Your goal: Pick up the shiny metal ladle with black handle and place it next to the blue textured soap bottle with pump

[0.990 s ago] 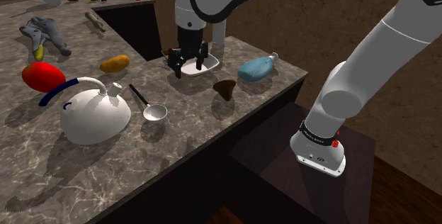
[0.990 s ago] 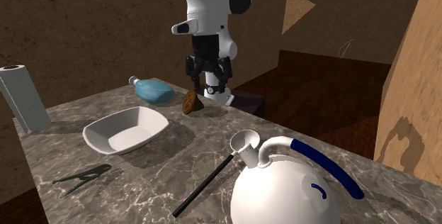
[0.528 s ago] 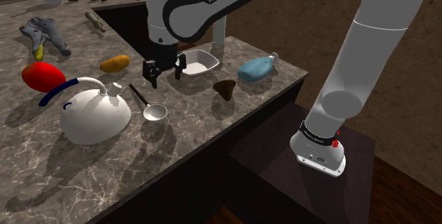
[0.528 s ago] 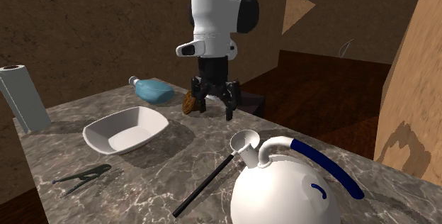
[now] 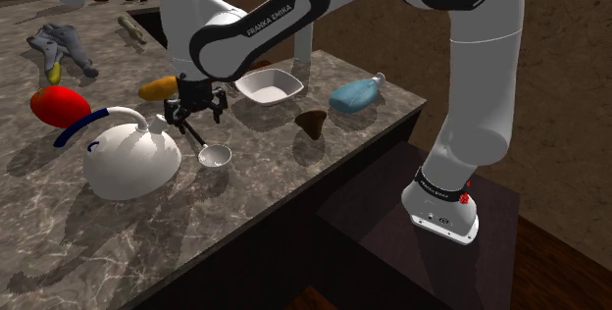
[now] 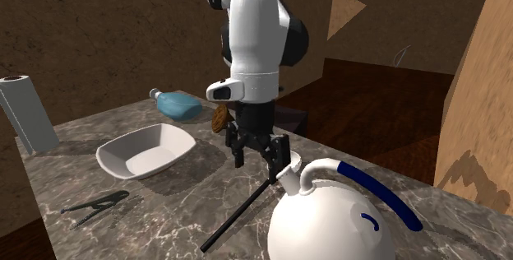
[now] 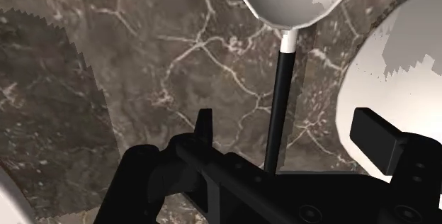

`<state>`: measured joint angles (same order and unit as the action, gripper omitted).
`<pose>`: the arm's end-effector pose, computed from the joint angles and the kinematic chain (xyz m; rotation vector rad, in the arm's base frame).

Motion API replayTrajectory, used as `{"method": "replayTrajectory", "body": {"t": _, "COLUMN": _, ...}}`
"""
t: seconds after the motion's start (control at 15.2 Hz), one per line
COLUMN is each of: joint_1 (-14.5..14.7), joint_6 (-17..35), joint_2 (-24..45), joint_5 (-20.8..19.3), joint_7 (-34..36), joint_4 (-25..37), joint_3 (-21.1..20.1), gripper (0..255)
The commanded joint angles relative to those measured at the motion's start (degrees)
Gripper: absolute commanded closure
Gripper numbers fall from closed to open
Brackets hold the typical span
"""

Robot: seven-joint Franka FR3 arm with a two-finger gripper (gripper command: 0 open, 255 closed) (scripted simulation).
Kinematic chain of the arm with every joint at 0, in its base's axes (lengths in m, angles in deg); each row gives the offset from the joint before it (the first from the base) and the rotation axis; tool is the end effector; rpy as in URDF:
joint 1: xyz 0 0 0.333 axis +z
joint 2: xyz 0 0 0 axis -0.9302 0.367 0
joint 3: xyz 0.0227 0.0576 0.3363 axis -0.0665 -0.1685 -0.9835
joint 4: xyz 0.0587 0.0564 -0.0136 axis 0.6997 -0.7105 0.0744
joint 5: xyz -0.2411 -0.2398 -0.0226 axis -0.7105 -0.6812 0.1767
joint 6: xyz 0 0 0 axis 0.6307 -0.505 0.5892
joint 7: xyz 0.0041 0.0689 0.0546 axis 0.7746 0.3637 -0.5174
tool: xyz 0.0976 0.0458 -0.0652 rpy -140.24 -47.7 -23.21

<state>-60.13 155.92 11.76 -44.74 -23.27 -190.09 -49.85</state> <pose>0.5415 0.3154 0.4114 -3.0345 0.3139 -0.1787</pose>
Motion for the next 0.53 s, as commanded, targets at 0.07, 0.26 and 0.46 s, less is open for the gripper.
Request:
{"method": "replayTrajectory", "body": {"t": 0.07, "joint_1": 1.3, "joint_6": 0.87, "joint_2": 3.24, "joint_5": -1.73, "joint_7": 1.57, "joint_4": 2.22, "joint_3": 0.83, "gripper": 0}}
{"method": "replayTrajectory", "body": {"t": 0.26, "joint_1": 1.69, "joint_6": 2.43, "joint_2": 4.71, "joint_5": -2.49, "joint_7": 2.02, "joint_4": 2.03, "joint_3": 1.31, "gripper": 0}}
{"method": "replayTrajectory", "body": {"t": 0.46, "joint_1": 2.14, "joint_6": 3.74, "joint_2": 5.99, "joint_5": -3.07, "joint_7": 2.37, "joint_4": 1.96, "joint_3": 1.85, "gripper": 0}}
